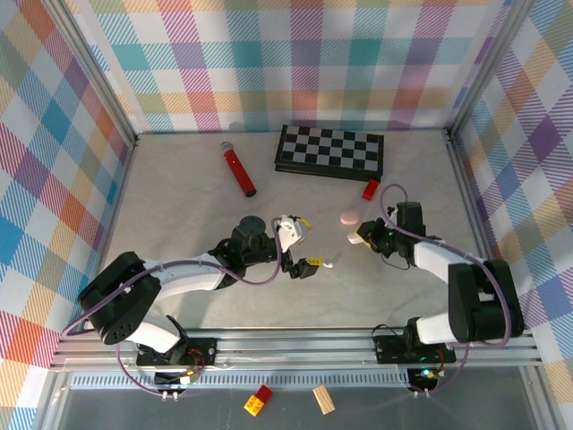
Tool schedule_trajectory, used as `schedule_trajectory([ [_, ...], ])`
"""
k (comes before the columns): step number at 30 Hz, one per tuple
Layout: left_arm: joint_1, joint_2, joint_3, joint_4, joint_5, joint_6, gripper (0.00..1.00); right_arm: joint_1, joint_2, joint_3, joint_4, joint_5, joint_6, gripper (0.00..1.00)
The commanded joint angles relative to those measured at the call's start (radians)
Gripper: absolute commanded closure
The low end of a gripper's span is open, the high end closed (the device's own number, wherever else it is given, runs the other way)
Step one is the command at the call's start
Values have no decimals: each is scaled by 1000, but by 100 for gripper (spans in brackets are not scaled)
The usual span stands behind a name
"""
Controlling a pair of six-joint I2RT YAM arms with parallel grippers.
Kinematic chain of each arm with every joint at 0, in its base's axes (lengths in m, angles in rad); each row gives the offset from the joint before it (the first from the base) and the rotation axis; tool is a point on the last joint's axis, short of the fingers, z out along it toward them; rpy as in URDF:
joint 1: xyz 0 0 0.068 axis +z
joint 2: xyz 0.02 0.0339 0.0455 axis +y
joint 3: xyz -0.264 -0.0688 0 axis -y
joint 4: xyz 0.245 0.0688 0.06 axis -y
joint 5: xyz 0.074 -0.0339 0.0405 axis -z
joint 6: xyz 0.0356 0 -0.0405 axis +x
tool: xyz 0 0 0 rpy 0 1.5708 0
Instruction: Insert the wireless bluetooth earbuds into the charging case
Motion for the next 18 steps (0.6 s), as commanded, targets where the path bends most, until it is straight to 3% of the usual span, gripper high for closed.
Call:
schedule_trajectory([
  [1, -7, -35, -25, -46, -22, -2, 0, -7, 63, 29, 63, 5, -46, 93],
  [6, -8, -58, -51, -52, -79, -40, 0, -10, 125, 37, 61, 33, -54, 87],
  [12, -6, -88, -50, -124, -213, -76, 0, -11, 25, 49, -55, 129, -97, 45],
  [18, 11, -125, -62, -216, -380, -76, 0, -10, -144, 111, -275, 235, -218, 24],
])
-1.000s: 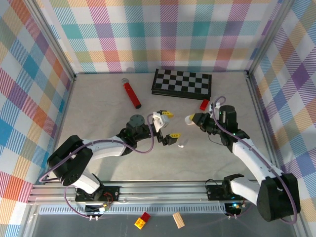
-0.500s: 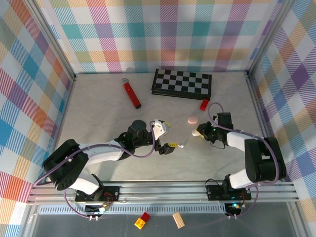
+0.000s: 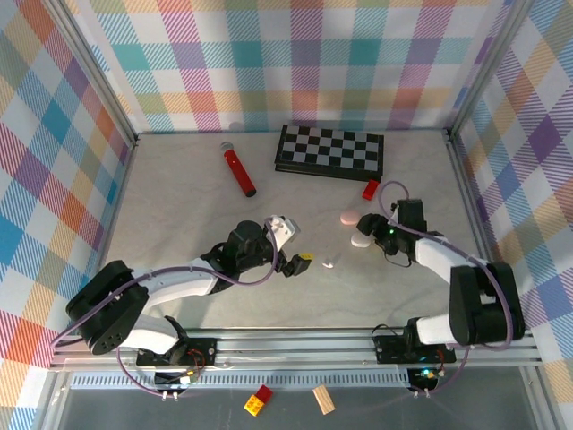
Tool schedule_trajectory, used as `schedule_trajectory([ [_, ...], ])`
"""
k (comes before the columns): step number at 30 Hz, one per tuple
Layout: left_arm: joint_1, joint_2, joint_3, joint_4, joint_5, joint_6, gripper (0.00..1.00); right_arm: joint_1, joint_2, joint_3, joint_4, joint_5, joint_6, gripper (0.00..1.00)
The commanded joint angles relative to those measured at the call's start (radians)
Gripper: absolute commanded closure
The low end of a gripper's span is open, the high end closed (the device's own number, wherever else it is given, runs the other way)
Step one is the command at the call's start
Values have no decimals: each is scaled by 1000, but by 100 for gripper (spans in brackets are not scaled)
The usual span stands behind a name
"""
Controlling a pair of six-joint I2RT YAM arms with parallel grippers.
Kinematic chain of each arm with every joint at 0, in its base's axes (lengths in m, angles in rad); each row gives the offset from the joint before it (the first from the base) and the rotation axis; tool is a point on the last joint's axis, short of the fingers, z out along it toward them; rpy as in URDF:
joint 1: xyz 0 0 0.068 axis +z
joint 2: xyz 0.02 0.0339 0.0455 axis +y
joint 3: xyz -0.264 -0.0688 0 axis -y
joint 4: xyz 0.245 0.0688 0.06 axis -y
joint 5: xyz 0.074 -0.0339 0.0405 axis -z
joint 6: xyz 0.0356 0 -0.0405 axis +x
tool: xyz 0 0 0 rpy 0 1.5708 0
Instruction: Insert the wireless bluetooth earbuds into the charging case
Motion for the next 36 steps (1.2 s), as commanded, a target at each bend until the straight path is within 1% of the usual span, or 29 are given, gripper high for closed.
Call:
schedule_trajectory([
  [1, 19, -46, -9, -106, -146, -28, 0, -5, -92, 58, -158, 80, -103, 23],
  [3, 39, -60, 15, -196, -193, -52, 0, -3, -146, 68, -203, 86, -129, 22],
  [6, 83, -68, 73, -377, -246, -77, 0, -2, -209, 71, -230, 56, -138, 22],
  [8, 115, -64, 121, -510, -277, -83, 0, 2, -236, 69, -237, 32, -136, 22],
  [10, 147, -62, 151, -600, -305, -91, 0, 9, -252, 66, -245, 24, -130, 22],
  [14, 220, -49, 200, -732, -301, -101, 0, 29, -270, 65, -242, 7, -124, 22],
  [16, 250, -22, 233, -779, -298, -103, 3, 42, -268, 68, -237, 4, -123, 22],
  [18, 274, 22, 278, -864, -289, -96, 4, 51, -260, 72, -224, -1, -124, 22],
  [20, 285, 79, 332, -927, -284, -81, 10, 60, -244, 79, -215, -11, -128, 23],
  [22, 291, 133, 384, -987, -257, -60, 11, 72, -228, 89, -212, -11, -132, 23],
  [25, 292, 201, 443, -1028, -225, -36, 13, 85, -214, 97, -204, -7, -132, 23],
  [28, 291, 270, 490, -1054, -244, -16, 17, 89, -204, 97, -192, -7, -124, 23],
  [31, 291, 333, 534, -1084, -258, 4, 18, 90, -193, 101, -191, -11, -128, 23],
  [33, 291, 361, 550, -1088, -264, 12, 19, 91, -190, 105, -193, -11, -131, 22],
  [34, 291, 373, 557, -1090, -266, 17, 22, 90, -191, 108, -196, -9, -133, 22],
  [36, 291, 390, 564, -1096, -277, 24, 23, 90, -191, 108, -196, -3, -135, 22],
])
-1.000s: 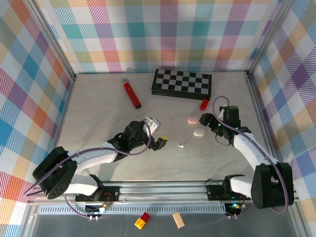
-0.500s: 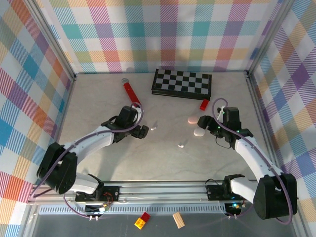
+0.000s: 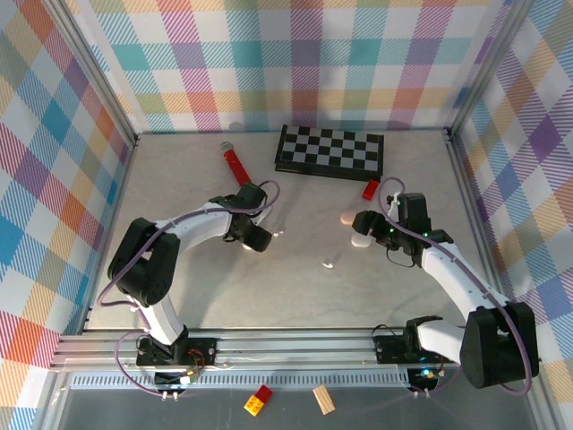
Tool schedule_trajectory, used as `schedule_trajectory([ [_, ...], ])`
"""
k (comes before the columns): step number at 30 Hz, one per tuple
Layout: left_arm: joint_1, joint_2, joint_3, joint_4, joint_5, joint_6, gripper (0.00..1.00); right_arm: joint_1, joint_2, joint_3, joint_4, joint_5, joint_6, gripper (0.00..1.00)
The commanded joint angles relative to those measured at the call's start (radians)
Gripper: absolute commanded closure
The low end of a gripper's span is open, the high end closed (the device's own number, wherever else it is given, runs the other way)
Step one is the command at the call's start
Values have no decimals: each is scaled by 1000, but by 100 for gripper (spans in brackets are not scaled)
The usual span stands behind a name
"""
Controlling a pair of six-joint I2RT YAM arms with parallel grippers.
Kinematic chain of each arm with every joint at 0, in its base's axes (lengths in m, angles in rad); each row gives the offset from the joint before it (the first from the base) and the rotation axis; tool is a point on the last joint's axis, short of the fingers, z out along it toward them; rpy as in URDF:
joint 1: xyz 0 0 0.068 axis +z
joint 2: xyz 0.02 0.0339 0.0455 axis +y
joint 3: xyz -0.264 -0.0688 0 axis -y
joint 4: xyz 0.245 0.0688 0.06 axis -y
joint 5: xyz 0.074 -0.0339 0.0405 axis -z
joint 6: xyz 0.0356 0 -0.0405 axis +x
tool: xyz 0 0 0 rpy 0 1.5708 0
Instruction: Insert the wireless bluetooth earbuds into the charging case
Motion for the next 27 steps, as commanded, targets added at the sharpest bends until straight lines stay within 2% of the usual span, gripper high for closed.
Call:
schedule_trajectory([
  [1, 5, 24, 33, -63, -23, 31, 23, 5, 4, 36, 10, -10, -29, 22],
  [4, 5, 43, 32, -67, -30, 37, 24, 5, 8, 35, 12, -10, -29, 22],
  [14, 5, 61, 12, -46, -18, 28, 36, 5, 10, 40, 15, -19, -31, 22],
  [17, 5, 63, 11, -38, -9, 27, 45, 5, 3, 40, 11, -20, -31, 22],
  [22, 5, 78, 11, -41, -6, 29, 41, 5, -9, 39, 6, -19, -28, 22],
  [27, 4, 72, 1, -33, -1, 25, 50, 5, -13, 38, 1, -18, -26, 22],
])
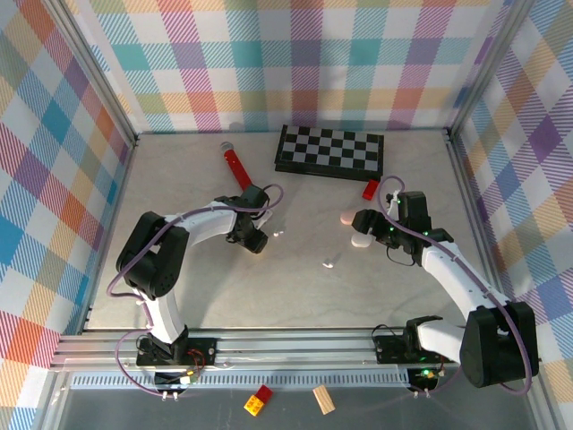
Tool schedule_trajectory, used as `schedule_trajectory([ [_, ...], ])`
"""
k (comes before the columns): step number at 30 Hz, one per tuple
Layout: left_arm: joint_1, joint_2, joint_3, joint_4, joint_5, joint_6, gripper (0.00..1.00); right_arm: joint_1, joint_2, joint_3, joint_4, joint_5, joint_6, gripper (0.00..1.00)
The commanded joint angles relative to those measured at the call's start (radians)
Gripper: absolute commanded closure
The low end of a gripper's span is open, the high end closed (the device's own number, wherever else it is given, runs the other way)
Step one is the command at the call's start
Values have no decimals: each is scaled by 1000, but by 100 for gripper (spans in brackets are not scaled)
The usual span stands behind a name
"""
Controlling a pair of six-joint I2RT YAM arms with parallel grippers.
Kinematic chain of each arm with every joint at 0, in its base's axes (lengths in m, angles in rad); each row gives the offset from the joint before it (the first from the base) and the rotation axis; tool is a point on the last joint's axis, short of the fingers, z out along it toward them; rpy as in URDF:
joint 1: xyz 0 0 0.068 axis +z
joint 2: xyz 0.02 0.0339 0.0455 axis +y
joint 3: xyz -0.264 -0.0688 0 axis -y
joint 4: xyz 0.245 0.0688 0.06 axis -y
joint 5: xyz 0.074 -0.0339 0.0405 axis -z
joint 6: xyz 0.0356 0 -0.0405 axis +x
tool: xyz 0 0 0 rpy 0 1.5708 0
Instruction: Insert the wireless bluetooth earbuds into the charging case
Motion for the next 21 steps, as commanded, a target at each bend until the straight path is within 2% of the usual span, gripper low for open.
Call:
schedule_trajectory([
  [1, 4, 8, -13, -12, 3, 3, 51, 5, -19, 27, -1, -16, -7, 23],
  [7, 4, -71, -37, 15, 22, 6, 56, 5, -40, 39, -4, -55, 9, 23],
  [10, 0, -167, -84, 89, 127, 60, 56, 6, -59, 42, -13, -82, 10, 23],
  [16, -4, -373, -202, 339, 336, 109, 59, 24, -95, 44, -22, -137, 6, 24],
  [21, -33, -465, -288, 490, 437, 205, 60, 89, -94, 70, -36, -168, -12, 25],
])
